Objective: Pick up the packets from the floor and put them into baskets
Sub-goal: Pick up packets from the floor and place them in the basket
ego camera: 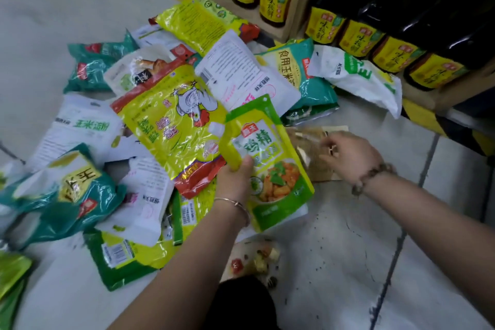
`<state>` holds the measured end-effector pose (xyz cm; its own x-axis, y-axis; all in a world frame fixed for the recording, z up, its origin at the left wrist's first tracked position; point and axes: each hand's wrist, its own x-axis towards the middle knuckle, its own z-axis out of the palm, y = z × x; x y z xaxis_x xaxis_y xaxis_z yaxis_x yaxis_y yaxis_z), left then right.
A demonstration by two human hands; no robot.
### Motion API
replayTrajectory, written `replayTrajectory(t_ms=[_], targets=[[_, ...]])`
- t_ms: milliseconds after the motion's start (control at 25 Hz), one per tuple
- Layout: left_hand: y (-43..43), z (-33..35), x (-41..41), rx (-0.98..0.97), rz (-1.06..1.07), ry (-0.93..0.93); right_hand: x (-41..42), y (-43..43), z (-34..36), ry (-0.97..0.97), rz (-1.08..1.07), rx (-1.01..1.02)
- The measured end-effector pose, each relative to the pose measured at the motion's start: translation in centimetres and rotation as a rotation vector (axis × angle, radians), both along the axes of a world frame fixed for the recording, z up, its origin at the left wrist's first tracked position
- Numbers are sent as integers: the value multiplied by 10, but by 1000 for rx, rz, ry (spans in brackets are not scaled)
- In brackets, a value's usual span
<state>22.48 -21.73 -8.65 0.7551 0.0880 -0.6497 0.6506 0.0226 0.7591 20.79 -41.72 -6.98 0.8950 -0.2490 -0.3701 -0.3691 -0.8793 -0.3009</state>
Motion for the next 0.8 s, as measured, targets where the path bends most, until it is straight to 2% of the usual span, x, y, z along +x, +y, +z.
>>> replayTrajectory(t_ms=[80,120,240,400,440,520,640,800], targets=[[19,-6,0,76,67,39,26,-10,-24,234,120,-73],[27,-12,-2,88,89,56,35,-10,-34,277,164,-97],[40,-18,-11,82,77,88,43,-9,-57,298,217,-138],[43,-21,-11,75,65,111,42,-10,-59,289,148,-406],[44,-23,-10,65,71,114,41,-9,-58,287,110,-418],[44,-28,-11,52,89,102,35,-12,-57,289,-3,-307],[42,-31,-13,61,98,73,13,-26,-47,228,-235,-3],[42,-28,-10,69,73,52,-2,-38,-12,-168,-528,320]])
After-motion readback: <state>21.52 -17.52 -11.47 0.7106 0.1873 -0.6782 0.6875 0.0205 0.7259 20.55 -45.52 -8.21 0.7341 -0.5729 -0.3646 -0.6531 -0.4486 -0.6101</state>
